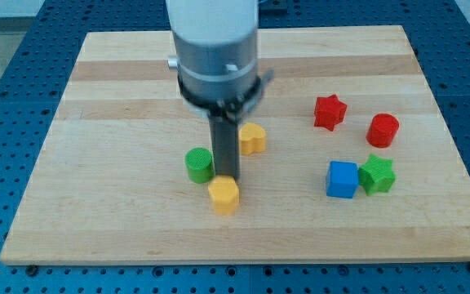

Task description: Place the yellow hexagon diagonally bottom left of the green circle

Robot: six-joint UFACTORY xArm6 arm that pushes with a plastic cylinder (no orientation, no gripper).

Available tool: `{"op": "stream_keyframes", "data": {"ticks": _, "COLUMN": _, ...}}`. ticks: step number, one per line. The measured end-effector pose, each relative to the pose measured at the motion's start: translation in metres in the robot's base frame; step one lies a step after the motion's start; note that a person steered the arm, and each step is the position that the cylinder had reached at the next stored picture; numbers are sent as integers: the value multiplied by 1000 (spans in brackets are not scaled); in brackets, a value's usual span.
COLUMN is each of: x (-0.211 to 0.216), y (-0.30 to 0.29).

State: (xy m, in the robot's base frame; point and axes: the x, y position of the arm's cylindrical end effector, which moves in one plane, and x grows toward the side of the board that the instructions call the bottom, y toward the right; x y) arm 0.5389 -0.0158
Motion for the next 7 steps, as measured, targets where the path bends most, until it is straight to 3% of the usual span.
{"op": "stream_keyframes", "data": {"ticks": 1, "x": 52, "y": 45}}
{"op": "stream_keyframes", "data": {"ticks": 5, "x": 77, "y": 10}}
{"op": "stream_keyframes", "data": {"ticks": 7, "x": -65, "y": -115}}
